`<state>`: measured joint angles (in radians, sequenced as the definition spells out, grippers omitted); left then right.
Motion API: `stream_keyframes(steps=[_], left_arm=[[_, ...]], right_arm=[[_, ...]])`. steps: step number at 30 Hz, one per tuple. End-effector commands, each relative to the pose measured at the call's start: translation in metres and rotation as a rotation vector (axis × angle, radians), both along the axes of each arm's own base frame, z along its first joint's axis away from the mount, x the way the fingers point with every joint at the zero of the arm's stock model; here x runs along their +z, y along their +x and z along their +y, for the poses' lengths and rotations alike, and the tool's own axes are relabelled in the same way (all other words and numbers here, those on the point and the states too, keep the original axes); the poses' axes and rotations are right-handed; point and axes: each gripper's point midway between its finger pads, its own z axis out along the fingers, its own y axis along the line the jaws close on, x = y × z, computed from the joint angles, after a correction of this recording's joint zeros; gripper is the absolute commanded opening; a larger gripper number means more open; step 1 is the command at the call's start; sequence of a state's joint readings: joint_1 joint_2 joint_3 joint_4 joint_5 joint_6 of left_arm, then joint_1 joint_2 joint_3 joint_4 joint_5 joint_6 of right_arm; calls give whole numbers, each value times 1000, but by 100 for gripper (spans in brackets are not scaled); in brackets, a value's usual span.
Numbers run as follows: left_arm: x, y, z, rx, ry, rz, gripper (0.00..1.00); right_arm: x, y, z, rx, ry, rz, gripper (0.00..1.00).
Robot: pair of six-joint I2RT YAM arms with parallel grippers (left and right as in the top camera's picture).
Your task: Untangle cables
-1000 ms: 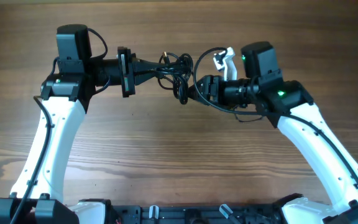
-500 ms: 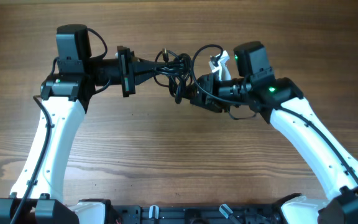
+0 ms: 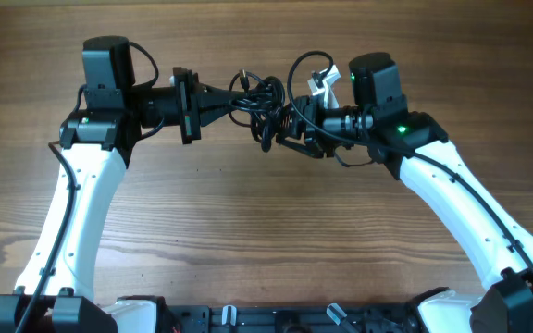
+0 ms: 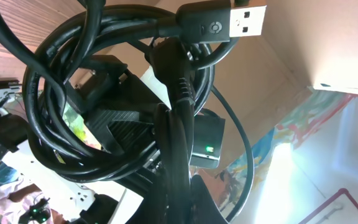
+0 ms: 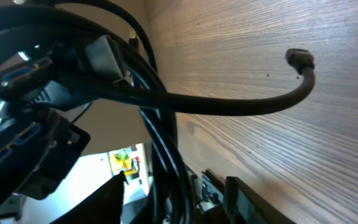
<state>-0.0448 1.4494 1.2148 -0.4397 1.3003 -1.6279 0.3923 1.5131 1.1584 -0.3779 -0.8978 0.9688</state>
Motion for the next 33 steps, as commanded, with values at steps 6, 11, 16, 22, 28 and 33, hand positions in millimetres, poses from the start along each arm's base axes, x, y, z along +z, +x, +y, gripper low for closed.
stream_keyframes(steps=[6, 11, 16, 22, 28, 33], left_arm=[[2, 4, 1, 16, 2, 14, 4], [2, 4, 1, 17, 2, 14, 4], [-1, 8, 3, 40, 20, 10, 4], [-12, 22, 9, 86, 134, -185, 4], [-62, 39, 39, 207, 455, -244, 4], [-116, 27, 84, 321, 770, -37, 4]], right_arm=[[-28, -4, 20, 43, -19, 92, 29], [-29, 3, 22, 39, -13, 64, 19], [-43, 4, 15, 32, -87, 25, 4], [-75, -2, -7, 31, -270, 1, 4], [-100, -20, -31, 76, -435, 12, 4], [-100, -24, -48, 72, -527, -22, 4]])
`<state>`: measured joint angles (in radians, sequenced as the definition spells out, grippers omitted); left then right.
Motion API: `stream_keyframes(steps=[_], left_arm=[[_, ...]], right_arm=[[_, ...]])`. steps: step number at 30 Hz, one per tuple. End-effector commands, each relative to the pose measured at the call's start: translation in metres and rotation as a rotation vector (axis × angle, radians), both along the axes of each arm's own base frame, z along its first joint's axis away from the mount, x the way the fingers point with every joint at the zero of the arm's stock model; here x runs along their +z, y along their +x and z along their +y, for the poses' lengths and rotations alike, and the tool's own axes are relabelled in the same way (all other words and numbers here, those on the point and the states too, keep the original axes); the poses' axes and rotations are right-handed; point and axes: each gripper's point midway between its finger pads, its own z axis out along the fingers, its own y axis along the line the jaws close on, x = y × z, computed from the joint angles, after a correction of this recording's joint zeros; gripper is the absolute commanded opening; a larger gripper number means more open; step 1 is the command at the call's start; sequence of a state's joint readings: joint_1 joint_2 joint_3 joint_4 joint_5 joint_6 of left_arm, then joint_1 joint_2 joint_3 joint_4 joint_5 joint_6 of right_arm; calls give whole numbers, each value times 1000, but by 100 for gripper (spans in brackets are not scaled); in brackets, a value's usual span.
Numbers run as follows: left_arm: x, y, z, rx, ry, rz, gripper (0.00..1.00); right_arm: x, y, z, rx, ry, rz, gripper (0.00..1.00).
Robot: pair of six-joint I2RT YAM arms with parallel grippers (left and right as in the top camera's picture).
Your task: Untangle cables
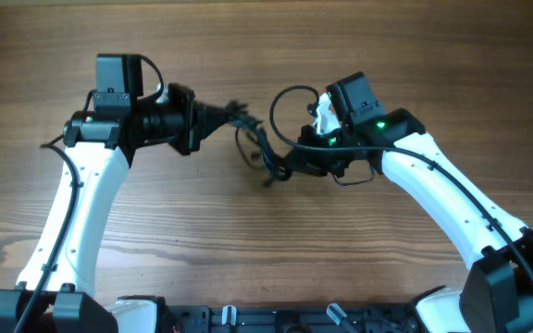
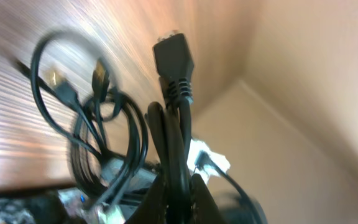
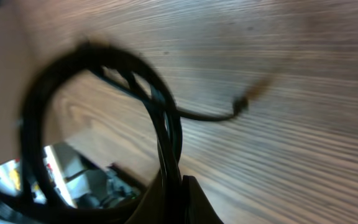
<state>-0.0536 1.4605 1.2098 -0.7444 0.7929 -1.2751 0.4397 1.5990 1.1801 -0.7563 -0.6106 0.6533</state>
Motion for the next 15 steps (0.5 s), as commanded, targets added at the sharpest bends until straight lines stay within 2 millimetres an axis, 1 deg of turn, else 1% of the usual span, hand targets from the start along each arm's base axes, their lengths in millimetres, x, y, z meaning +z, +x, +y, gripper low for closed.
stream_keyframes(steps=[1, 3, 5, 8, 11, 13, 15], left_arm=[[-29, 8, 50, 137, 314, 4, 4], [-35, 4, 56, 136, 360, 15, 4], [-36, 5, 58, 101, 393, -17, 4], [-37, 3, 58, 66, 413, -37, 4], [-41, -4, 61, 61, 431, -5, 4], [-43, -7, 61, 58, 432, 8, 4], [-43, -7, 61, 57, 432, 9, 4]], right_arm=[[-4, 4, -19, 14, -116, -88, 4], [3, 5, -26, 15, -155, -117, 4], [11, 8, -36, 17, -215, -158, 4], [20, 13, -39, 29, -234, -214, 4], [27, 17, -47, 18, -281, -246, 4], [35, 20, -48, 38, -288, -277, 4], [46, 20, -40, 87, -248, -310, 4]])
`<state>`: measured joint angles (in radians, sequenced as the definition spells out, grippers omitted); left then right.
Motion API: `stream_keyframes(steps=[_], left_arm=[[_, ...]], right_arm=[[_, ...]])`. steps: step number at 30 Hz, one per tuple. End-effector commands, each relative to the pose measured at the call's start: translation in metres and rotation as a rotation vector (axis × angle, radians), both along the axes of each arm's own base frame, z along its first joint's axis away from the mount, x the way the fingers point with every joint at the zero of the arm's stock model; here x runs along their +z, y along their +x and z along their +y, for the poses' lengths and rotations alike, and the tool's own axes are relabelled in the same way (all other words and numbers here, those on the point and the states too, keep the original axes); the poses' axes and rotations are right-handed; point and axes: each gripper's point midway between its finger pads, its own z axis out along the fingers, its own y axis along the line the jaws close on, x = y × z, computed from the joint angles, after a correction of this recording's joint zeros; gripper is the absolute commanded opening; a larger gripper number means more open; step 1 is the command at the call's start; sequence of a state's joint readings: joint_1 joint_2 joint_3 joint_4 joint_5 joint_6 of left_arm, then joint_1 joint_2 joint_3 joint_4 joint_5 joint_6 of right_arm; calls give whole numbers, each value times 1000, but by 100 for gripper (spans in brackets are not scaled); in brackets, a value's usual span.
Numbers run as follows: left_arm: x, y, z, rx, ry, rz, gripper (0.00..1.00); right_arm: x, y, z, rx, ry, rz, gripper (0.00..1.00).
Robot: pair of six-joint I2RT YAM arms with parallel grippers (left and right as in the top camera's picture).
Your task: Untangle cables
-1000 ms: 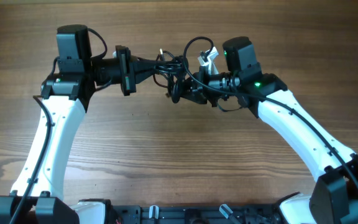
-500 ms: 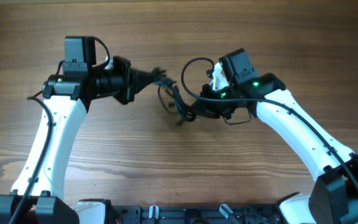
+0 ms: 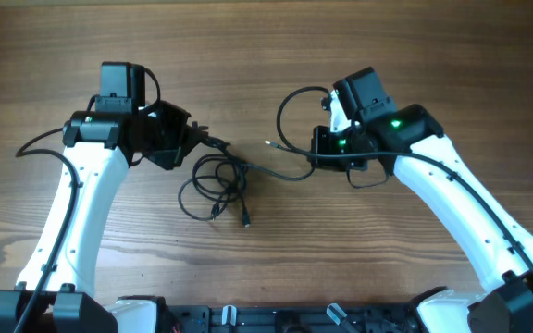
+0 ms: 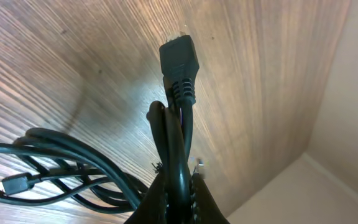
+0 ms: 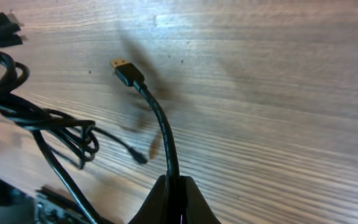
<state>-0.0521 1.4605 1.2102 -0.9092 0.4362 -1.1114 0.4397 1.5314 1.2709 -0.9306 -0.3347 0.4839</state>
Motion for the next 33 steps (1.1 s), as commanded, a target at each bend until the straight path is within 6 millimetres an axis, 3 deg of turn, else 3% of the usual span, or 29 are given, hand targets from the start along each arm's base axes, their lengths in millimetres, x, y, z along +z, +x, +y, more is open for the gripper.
stream_keyframes(steps=[1, 5, 11, 13, 17, 21, 23, 24, 25, 26, 27, 33], left_arm=[[4, 4, 10, -3, 53, -37, 4], [5, 5, 10, -2, 53, -37, 4], [5, 5, 10, -2, 52, -38, 4], [5, 5, 10, -2, 52, -38, 4], [9, 8, 4, -17, 18, -61, 4], [44, 36, -24, -103, -142, -246, 4], [61, 42, -36, -153, -216, -318, 4], [66, 40, -41, -172, -254, -324, 4], [69, 37, -45, -189, -281, -318, 4], [70, 33, -49, -200, -311, -304, 4], [71, 27, -52, -177, -361, -251, 4], [84, 9, -68, -47, -597, -2, 4]], right_arm=[[33, 8, 7, 87, 35, -115, 4], [56, -2, 19, 126, 136, -131, 4], [96, -15, 20, 150, 214, -230, 5], [104, -14, 20, 150, 224, -267, 9], [95, -29, 30, 190, 243, -200, 10], [66, -54, 27, 190, 167, -35, 10], [63, -52, 31, 229, 169, -45, 17], [69, -44, 38, 292, 190, -124, 29], [75, -36, 42, 318, 202, -186, 50], [79, -30, 45, 346, 208, -240, 60], [81, -27, 47, 382, 205, -280, 62], [62, -27, 53, 496, 193, -277, 50]])
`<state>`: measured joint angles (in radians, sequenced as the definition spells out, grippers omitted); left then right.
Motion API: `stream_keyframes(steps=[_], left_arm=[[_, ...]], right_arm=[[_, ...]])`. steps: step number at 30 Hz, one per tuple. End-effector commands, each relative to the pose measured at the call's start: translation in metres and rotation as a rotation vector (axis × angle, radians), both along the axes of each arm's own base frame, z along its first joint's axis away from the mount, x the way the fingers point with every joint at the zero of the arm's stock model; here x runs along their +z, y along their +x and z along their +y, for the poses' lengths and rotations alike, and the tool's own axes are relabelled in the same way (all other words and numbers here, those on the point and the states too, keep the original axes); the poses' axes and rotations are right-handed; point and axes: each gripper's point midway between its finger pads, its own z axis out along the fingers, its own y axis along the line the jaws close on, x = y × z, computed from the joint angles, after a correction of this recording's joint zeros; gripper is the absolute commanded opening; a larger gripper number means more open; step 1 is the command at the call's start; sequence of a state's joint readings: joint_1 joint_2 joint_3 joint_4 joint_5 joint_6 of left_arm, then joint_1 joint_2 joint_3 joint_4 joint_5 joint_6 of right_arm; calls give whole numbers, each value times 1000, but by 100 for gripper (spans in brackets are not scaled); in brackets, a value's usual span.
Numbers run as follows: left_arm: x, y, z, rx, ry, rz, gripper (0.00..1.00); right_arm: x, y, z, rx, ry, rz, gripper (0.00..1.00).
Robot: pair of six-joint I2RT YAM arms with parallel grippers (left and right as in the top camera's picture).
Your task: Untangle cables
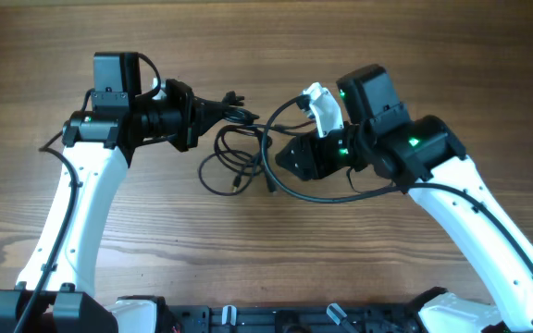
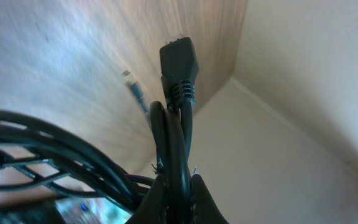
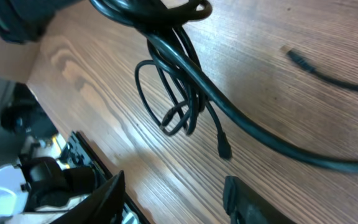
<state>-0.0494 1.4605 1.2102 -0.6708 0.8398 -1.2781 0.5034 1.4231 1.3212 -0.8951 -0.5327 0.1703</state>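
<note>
My left gripper (image 1: 209, 109) (image 2: 176, 180) is shut on a doubled black cable, and its plug (image 2: 179, 59) sticks out past the fingers. From that gripper a loose tangle of thin black cables (image 1: 236, 153) (image 3: 179, 112) hangs down to the wooden table (image 1: 276, 250). A thicker black cable (image 1: 313, 196) (image 3: 229, 115) curves out of the tangle and runs under my right arm. My right gripper (image 1: 287, 159) (image 3: 174, 180) hovers just right of the tangle. It is open, with only bare table between its fingers. Two loose plug ends (image 3: 224, 149) lie on the wood.
A white tag (image 1: 320, 106) sits on the right wrist near its camera. The black base rail (image 1: 276, 319) runs along the table's front edge. Both white arms reach in from the front corners.
My right gripper has let go of the cable it held and is now open, further left beside the tangle. The tangle has shifted right and back. The left gripper still grips its cable.
At first both grippers were close together at the back centre, with the cable bundle between them. Then they stood apart, each shut on a cable. Then the tangle lay spread on the table between them. Now only the left gripper holds a cable.
</note>
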Motion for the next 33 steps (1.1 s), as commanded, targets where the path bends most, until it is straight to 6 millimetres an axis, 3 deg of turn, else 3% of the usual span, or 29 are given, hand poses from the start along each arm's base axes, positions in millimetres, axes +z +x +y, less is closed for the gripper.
stream_keyframes(steps=[1, 4, 11, 17, 24, 33], left_arm=[[26, -13, -15, -2, -201, 147, 4], [37, -22, -22, -55, -275, 174, 4], [39, -24, -24, -67, -287, 174, 4], [39, -24, -24, -69, -286, 171, 4], [39, -23, -23, -78, -279, 152, 4], [39, -24, -24, -80, -278, 149, 4]], right_arm=[[-11, 0, 8, 94, -5, -12, 49], [-15, 11, 14, 110, 1, -48, 46], [0, 31, 25, 109, 56, -161, 40], [5, 38, 20, 117, 70, -196, 36], [36, 28, 18, 219, 297, -161, 39], [36, 25, 16, 292, 294, -229, 41]])
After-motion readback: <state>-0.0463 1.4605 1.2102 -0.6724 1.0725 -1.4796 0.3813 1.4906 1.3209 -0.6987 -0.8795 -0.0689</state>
